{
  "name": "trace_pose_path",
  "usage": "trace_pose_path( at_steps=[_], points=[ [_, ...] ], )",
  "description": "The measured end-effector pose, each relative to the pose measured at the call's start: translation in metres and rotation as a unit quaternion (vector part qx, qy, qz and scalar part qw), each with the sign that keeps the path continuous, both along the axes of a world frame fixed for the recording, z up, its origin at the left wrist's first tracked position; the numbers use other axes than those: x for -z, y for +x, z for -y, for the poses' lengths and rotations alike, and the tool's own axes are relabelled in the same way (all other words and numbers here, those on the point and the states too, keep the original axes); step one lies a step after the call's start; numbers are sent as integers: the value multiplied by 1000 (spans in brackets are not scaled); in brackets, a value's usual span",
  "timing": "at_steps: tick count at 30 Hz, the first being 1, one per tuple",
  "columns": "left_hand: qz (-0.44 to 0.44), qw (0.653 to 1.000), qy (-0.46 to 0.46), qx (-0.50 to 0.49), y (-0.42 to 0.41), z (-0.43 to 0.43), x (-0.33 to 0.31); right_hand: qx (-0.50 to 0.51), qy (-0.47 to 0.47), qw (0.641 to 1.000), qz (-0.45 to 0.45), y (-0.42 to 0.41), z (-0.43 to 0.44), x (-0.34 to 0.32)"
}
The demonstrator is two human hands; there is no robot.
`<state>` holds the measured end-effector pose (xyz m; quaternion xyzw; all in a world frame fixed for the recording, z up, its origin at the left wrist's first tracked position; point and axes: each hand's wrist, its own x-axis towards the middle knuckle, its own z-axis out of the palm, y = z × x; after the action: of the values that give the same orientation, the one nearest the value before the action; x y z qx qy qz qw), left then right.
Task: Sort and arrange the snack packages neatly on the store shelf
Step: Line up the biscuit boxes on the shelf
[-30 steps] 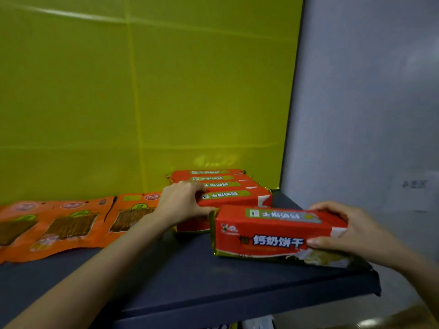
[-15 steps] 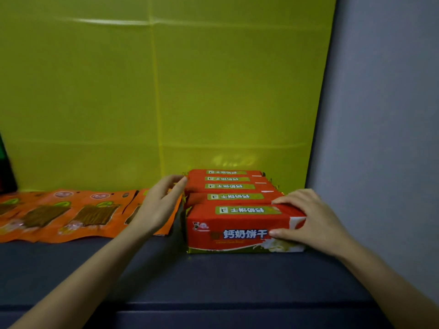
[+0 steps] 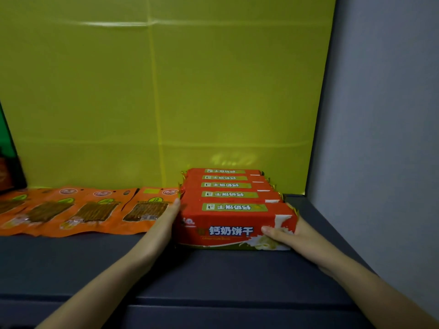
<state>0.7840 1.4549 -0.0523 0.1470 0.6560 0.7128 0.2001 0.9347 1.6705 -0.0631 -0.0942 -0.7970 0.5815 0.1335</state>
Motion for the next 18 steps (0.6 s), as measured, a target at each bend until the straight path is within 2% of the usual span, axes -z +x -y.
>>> trace_pose_path(
  at_steps=[4, 7, 9, 11, 13, 14, 15, 16, 18],
  points=[
    [25, 999, 31, -21, -7, -1, 4, -14, -8, 1000, -7, -6, 2, 1],
    [7, 998, 57, 3, 1, 4, 3, -17, 5, 1000, 1, -8, 1, 1],
    [0, 998, 56, 14, 11, 9, 2, -20, 14, 1000, 11, -7, 2, -1],
    [-5, 999, 34, -22, 18, 12, -3, -22, 16, 1000, 15, -3, 4, -7],
    [-88, 994, -22, -54, 25, 21, -2, 25, 29, 999, 11, 6, 8, -20],
    [-186, 978, -67, -71, 21, 30, 3, 67, 46, 997, 2, 10, 9, -28],
    [-293, 943, -117, -103, 18, 38, 6, 106, 69, 992, -18, 13, 10, -35],
    [-391, 895, -157, -148, 15, 47, 8, 134, 99, 985, -46, 16, 11, -42],
    [-502, 803, -247, -205, 13, 66, 3, 154, 189, 964, -110, 16, 14, -52]
  ],
)
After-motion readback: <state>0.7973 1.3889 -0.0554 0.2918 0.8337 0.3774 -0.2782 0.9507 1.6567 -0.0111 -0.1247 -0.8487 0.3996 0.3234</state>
